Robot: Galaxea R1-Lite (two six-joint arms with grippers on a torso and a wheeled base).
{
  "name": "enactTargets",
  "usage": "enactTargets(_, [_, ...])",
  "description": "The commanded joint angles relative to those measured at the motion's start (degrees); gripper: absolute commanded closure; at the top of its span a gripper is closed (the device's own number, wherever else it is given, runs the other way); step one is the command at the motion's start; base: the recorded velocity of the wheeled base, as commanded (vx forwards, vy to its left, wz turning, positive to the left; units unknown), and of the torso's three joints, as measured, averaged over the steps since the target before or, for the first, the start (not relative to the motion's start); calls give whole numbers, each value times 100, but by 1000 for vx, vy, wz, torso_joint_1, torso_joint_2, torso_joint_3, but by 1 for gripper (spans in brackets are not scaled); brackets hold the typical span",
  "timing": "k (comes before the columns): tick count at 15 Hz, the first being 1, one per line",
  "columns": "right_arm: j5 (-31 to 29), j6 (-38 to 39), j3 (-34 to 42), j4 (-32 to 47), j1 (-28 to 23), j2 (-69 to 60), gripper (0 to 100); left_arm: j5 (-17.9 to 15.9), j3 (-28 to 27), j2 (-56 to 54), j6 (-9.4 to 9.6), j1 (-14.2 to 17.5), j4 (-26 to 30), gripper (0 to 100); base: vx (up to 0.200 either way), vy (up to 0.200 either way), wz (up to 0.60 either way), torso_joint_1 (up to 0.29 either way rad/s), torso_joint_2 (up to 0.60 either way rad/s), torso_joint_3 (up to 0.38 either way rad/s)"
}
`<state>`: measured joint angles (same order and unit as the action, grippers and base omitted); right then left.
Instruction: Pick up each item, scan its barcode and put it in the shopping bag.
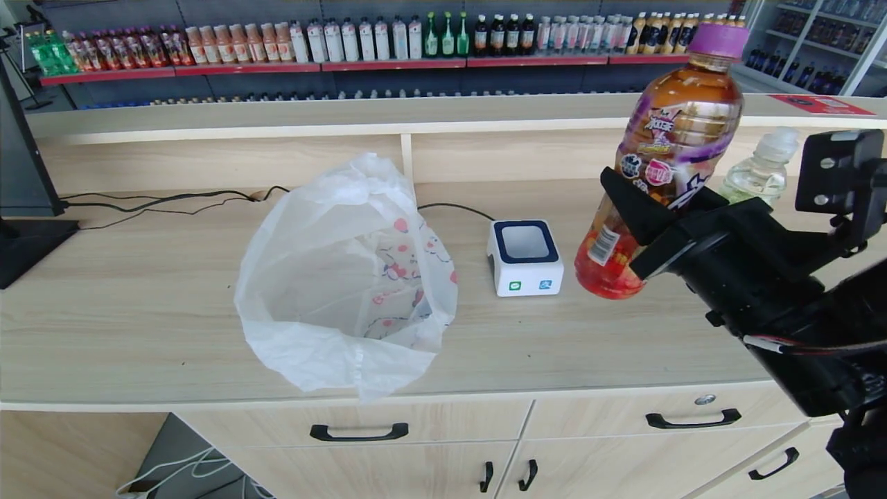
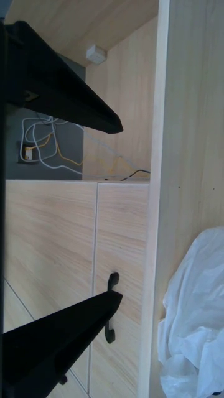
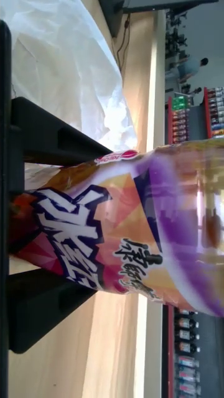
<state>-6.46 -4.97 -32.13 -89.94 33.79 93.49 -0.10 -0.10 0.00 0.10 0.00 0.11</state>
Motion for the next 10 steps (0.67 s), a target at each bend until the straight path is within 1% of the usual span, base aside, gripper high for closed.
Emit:
enactTargets(1, [-13,-4,-144,-6,-4,310,100,1,1,0,-10,0,7,0,0,0,0,0,0,0])
enactTargets(6, [-22,5,-425,-6,-31,556,100,1,1,0,34,-9,7,0,0,0,0,0,0,0])
enactTargets(7, [-22,5,-425,-6,-31,548,100,-8,1,0,61,-9,7,0,-200,0,0,2,-2,7])
enactTargets(10, [-22,5,-425,-6,-66,512,100,1,1,0,25,-9,7,0,-200,0,0,7,7,1])
